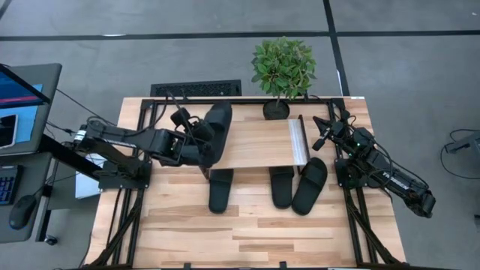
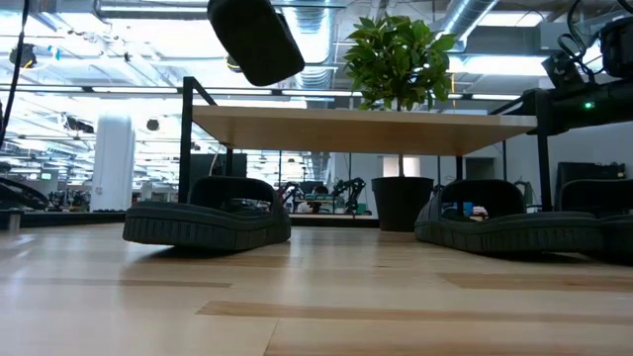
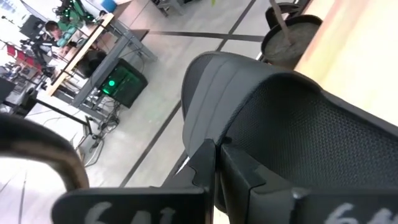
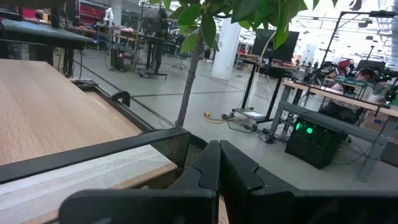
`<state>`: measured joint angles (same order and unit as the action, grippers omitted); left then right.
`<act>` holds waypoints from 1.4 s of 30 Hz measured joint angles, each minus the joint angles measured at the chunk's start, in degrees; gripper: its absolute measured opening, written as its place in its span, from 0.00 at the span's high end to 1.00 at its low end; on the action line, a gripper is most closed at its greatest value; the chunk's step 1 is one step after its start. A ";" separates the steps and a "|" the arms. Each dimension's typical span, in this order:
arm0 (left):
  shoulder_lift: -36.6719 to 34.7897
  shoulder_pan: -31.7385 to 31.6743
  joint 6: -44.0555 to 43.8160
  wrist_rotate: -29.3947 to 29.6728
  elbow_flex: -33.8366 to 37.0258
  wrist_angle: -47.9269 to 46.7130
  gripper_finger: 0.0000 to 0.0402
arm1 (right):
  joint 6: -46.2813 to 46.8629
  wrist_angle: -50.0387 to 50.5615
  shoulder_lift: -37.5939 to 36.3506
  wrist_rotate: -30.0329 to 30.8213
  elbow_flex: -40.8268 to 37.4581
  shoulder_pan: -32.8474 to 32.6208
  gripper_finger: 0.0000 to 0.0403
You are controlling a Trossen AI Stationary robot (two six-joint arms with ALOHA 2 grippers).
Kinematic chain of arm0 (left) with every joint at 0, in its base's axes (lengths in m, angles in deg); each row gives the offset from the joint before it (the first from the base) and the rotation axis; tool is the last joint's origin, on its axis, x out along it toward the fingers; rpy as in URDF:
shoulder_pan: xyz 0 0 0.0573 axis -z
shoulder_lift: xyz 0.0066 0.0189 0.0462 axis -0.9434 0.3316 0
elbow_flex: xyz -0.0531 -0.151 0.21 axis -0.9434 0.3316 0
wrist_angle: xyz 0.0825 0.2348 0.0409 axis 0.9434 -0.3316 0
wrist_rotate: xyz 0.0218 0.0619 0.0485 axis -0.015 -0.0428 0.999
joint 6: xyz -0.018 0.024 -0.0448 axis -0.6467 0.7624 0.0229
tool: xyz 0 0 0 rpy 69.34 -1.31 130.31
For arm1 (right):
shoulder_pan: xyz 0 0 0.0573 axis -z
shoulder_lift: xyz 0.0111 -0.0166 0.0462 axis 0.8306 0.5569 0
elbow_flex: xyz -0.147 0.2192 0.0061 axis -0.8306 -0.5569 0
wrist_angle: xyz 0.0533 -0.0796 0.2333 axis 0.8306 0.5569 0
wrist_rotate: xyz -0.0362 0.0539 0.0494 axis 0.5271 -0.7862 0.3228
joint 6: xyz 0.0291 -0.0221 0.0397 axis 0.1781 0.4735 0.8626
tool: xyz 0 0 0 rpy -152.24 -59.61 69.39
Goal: Pick and place slides into the shelf
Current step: Put the black slide on the shelf
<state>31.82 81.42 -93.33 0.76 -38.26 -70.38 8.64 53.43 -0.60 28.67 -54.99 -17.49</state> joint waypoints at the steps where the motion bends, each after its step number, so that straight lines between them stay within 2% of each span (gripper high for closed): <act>1: 0.00 0.35 -0.34 0.10 0.34 -0.04 1.00 | 0.00 -0.01 0.00 -0.02 -0.01 -0.02 1.00; 17: 0.00 1.26 -4.56 2.79 5.61 0.31 1.00 | 0.00 0.01 0.00 -0.01 0.01 -0.01 1.00; 31: 0.06 1.07 -5.14 3.60 5.82 1.46 1.00 | 0.00 0.01 0.00 0.00 0.01 -0.02 1.00; 42: 4.80 0.29 -3.33 4.35 5.80 2.01 1.00 | 0.00 -0.18 0.11 -0.02 0.01 -0.02 1.00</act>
<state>36.61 81.72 -96.66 5.11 -32.46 -68.37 8.64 53.25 -0.49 28.64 -54.98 -17.51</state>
